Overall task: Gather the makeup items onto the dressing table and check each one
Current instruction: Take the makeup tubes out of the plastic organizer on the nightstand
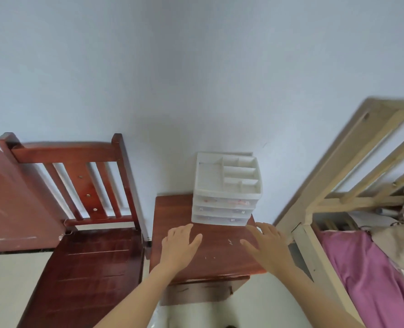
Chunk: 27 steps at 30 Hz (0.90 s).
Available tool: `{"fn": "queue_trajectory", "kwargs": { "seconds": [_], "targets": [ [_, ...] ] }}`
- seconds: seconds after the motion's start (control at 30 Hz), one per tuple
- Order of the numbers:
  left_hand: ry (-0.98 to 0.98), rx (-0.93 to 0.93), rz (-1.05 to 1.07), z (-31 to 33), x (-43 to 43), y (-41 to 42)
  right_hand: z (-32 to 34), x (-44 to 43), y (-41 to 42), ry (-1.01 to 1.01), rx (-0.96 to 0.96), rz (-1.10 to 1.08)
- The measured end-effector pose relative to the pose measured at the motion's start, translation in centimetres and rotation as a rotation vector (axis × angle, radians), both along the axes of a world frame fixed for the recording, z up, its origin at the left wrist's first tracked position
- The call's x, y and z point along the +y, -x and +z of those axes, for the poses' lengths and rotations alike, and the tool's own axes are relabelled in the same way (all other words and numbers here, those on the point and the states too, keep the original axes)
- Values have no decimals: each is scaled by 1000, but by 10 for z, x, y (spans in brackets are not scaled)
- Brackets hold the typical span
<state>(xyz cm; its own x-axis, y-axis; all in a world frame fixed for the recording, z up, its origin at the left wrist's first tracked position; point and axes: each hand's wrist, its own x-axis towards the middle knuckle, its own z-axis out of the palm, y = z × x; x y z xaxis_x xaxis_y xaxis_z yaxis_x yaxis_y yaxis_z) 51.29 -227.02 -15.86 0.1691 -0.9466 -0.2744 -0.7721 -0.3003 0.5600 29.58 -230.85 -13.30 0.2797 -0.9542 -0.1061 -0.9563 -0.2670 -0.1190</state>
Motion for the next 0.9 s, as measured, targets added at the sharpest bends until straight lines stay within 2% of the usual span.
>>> {"fn": "queue_trajectory", "kwargs": {
  "seconds": [0.17,0.27,0.4,0.53,0.67,0.9],
  "targets": [
    [-100,166,199,-29,-27,20,-17,-45,9,-98,-27,24],
    [-132,465,437,-39,-44,44,-25,-74,19,-150,-74,37],
    [-251,960,816,-43,-70,69,-35,-108,33,-311,-356,-44],
    [-163,1241,1003,-48,-87,70,-43,-128,27,-483,-565,-124],
    [-78,1332,1109,-41,-106,60,-46,-139,15,-583,-727,-198],
    [-92,1387,1077,-29,-155,53,-57,-158,2,-600,-800,-337]
  ]
}}
